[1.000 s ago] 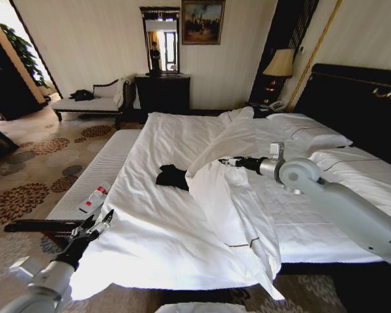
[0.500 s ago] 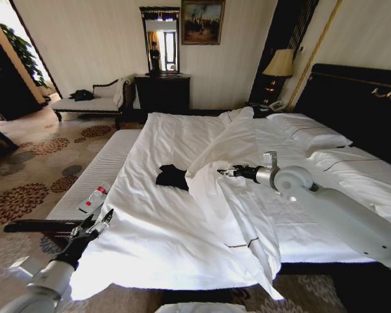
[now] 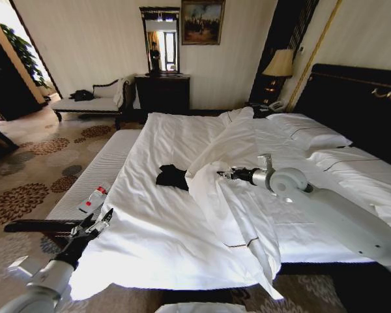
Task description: Fold the clothes on the bed.
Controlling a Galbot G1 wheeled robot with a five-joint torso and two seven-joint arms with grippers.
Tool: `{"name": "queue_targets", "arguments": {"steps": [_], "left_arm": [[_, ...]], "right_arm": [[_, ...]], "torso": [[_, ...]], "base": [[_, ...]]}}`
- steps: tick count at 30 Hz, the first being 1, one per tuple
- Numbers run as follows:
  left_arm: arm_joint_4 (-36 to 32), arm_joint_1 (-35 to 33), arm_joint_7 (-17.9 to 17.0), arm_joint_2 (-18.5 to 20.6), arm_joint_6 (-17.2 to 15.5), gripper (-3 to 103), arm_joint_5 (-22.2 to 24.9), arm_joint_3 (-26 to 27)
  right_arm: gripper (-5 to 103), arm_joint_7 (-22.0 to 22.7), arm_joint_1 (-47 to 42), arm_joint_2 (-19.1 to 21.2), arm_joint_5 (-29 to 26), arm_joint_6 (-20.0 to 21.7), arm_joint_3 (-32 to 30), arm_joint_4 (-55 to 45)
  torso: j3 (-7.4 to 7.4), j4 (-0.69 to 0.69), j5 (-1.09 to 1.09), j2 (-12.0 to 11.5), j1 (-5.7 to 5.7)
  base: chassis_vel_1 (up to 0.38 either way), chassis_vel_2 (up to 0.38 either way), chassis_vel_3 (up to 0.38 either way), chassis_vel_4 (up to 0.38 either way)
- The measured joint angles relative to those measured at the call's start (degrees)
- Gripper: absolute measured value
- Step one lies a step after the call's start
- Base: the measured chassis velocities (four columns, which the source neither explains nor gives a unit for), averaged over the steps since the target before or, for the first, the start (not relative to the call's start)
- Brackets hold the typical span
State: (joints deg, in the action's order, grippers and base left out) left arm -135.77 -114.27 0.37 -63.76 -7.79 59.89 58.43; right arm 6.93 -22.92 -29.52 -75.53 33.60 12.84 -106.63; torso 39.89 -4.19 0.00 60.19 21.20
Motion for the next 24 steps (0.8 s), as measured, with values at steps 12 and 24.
{"name": "queue_targets", "arguments": {"steps": [12,24], "left_arm": [[0.2,0.3,0.0,0.0,0.0,98,0.1,-0.1],[0.2,0.3,-0.1,-0.2,0.2,98,0.2,-0.1]], "right_arm": [[1,0.0,-0.7,0.1,0.6,0.0,0.3,-0.6],[0,1.4,-4.8,1.3,0.3,-0.1,-4.4,-2.2]], "torso": [[0.0,0.0,0.0,0.0,0.0],[0.0,0.01,0.01,0.0,0.0]], "base": [[0.0,0.0,0.0,0.0],[0.0,0.0,0.0,0.0]]}}
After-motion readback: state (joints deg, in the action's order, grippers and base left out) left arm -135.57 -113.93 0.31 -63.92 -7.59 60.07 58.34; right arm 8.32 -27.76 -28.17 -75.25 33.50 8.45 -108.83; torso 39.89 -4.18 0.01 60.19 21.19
